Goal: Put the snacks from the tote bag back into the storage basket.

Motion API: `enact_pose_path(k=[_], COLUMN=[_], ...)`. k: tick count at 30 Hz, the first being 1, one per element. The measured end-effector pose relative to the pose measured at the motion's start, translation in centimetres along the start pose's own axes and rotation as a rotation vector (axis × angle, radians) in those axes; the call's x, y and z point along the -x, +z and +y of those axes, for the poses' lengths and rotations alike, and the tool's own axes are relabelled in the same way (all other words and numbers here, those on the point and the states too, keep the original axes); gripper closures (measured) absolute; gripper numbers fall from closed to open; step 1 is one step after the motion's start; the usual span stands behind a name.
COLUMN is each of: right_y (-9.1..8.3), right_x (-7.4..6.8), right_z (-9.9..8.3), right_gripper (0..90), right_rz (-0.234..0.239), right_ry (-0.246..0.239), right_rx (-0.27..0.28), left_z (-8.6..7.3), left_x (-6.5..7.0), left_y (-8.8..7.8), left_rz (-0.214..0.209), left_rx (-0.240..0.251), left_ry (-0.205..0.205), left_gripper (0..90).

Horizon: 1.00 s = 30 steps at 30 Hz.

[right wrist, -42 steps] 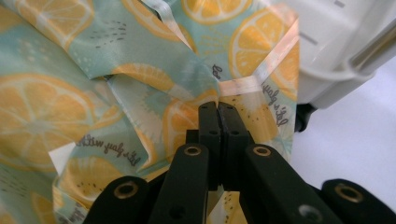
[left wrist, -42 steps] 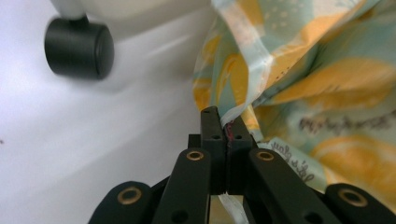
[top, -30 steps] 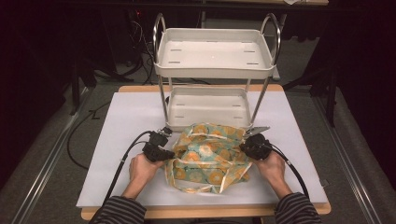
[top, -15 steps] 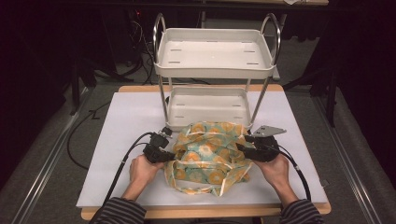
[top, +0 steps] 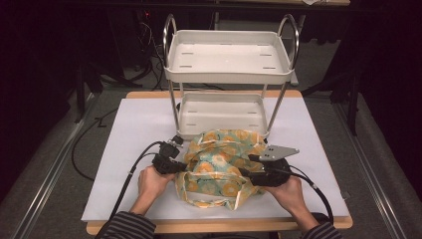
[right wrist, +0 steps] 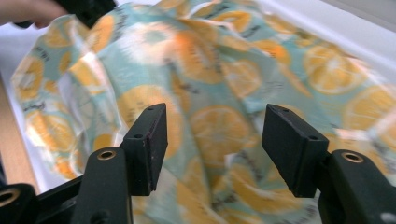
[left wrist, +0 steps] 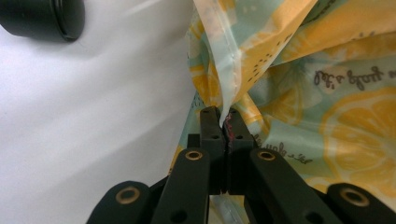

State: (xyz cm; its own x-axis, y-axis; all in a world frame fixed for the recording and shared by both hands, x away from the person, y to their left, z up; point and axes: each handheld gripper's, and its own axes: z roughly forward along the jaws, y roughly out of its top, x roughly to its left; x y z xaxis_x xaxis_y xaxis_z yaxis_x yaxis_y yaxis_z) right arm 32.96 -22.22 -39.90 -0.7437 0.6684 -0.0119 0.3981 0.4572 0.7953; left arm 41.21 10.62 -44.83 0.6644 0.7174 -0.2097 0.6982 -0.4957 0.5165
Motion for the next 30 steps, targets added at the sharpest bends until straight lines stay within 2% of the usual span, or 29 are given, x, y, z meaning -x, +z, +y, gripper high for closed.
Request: enact_pose_path(k=[12, 17, 21, 24, 25, 30], right_y=[1.9, 2.6, 2.9, 3.0, 3.0, 2.3], right_x=[-1.0, -1.4, -1.5, -1.7, -1.8, -2.1], right_z=[-0.4, -0.6, -0.7, -0.8, -0.8, -0.9], right_gripper=[41.3, 55.2, 73.7, 87.5, 89.8, 90.0], right_rz=[0.037, 0.052, 0.071, 0.065, 0.066, 0.069], right_ry=[-0.033, -0.062, -0.080, -0.100, -0.115, -0.146], right_rx=[-0.062, -0.079, -0.106, -0.114, -0.112, -0.106], left_z=[-0.1, -0.1, -0.1, -0.1, -0.1, -0.2], left_x=[0.0, 0.1, 0.2, 0.2, 0.2, 0.1], left_y=[-0.2, -0.3, -0.4, -0.5, -0.5, -0.6], left_rz=[-0.014, -0.015, -0.021, -0.020, -0.020, -0.019], left_rx=[0.014, 0.019, 0.020, 0.025, 0.026, 0.028], left_ry=[-0.005, 0.001, 0.004, 0.005, 0.005, 0.004], left_gripper=[89.1, 89.0, 89.0, 89.0, 89.0, 89.1])
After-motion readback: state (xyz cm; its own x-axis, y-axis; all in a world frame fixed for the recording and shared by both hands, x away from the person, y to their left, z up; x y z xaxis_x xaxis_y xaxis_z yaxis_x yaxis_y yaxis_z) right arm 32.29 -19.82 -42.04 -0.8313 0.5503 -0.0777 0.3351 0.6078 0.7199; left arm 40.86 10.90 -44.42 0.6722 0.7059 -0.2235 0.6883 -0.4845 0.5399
